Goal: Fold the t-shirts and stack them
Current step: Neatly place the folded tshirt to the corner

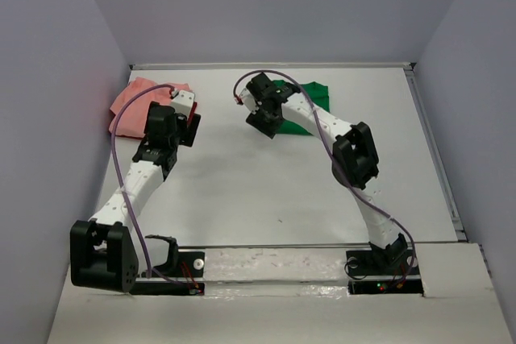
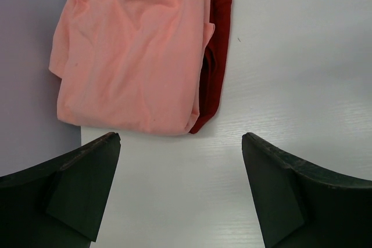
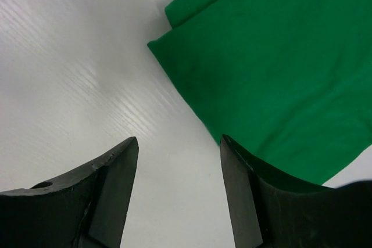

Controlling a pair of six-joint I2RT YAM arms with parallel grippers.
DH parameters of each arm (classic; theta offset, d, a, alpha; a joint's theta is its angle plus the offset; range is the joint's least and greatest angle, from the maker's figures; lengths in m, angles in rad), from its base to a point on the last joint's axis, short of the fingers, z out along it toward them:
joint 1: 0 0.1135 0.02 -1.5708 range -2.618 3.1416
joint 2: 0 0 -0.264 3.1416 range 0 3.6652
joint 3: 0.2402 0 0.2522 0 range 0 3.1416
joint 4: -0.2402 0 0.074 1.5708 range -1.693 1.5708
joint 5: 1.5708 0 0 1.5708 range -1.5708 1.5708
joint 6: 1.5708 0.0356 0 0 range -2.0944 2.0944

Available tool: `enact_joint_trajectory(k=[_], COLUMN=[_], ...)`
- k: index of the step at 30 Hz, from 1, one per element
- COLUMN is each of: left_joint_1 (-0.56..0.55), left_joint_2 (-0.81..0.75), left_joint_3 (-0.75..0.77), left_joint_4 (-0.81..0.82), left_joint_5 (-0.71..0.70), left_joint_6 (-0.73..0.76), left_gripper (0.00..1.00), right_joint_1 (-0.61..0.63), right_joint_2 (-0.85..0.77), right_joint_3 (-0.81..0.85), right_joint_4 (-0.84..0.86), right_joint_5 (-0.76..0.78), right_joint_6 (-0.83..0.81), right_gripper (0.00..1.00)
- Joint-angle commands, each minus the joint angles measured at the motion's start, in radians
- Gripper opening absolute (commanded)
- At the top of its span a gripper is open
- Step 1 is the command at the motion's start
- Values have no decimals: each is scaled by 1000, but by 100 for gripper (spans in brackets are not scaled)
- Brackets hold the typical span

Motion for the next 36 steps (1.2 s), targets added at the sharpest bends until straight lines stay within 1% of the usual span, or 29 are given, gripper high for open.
enact_joint_trajectory(k=[1,8,11,21,31,33,36], left_joint_1=[27,42,43,43,43,43,43], left_joint_2=[5,11,11,21,22,27,30], left_joint_3=[53,53,52,49,46,46,47], left_joint_4=[-1,-4,-5,-2,1,1,-2], left_joint_5=[54,77,76,85,74,74,77], left_joint_6=[-46,-52,-51,-46,-42,-42,-42], left_gripper=[99,99,99,99,99,99,99], right_joint_1=[19,28,37,37,37,37,28], right_joint_2=[35,94,95,134,206,213,220], right_joint_3=[94,157,132,82,85,85,82], right_joint_4=[-1,16,74,180,212,218,218], right_joint_5=[-8,-17,-11,51,75,78,78], right_joint_6=[-11,-62,-100,-166,-179,-176,-168], right_gripper=[64,67,68,68,68,65,55])
